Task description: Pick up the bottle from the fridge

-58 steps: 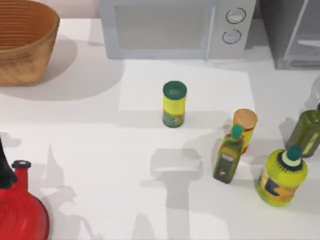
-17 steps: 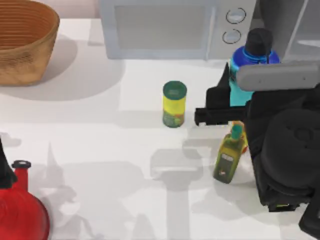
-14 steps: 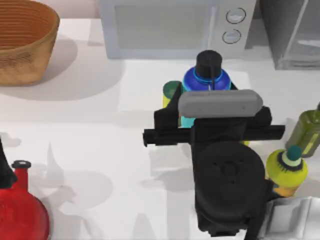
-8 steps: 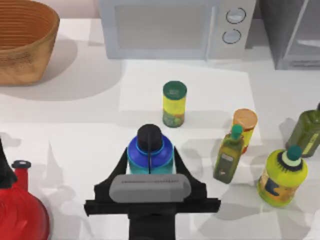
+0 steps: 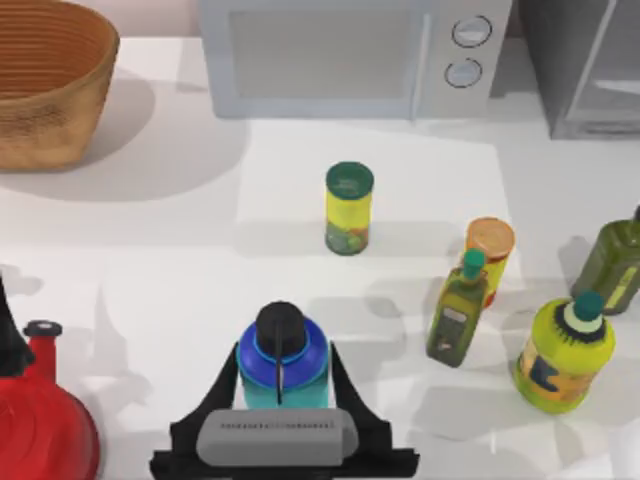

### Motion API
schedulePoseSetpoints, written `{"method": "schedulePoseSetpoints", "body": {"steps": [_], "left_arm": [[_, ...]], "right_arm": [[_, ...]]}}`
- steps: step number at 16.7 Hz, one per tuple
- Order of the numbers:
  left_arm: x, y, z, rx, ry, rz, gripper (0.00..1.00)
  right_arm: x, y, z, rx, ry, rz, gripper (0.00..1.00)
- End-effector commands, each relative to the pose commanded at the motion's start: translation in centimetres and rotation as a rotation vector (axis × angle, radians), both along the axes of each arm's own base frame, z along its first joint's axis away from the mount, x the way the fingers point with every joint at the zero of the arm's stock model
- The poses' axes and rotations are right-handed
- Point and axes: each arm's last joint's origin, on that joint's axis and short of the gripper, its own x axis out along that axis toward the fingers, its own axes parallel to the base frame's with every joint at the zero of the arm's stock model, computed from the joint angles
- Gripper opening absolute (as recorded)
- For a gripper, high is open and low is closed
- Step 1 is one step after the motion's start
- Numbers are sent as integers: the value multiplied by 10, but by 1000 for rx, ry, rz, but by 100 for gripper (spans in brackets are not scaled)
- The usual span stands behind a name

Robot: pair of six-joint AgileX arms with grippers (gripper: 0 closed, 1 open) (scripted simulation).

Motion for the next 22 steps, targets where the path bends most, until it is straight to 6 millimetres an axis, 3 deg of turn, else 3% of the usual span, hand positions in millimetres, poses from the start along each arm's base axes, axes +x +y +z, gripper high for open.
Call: {"method": "schedulePoseSetpoints", "body": {"steps": [3,10,14,22], "left_arm": [[0,0,0,0,0,0,100],[0,0,0,0,0,0,100],[0,0,0,0,0,0,100],[0,0,0,0,0,0,100]], "right_arm": [[5,-1,-6,-20,3,-2,0],[53,1,-31,-3,1,0,0],[56,1,-33,0,0,0,0],[56,1,-33,0,0,0,60]]}}
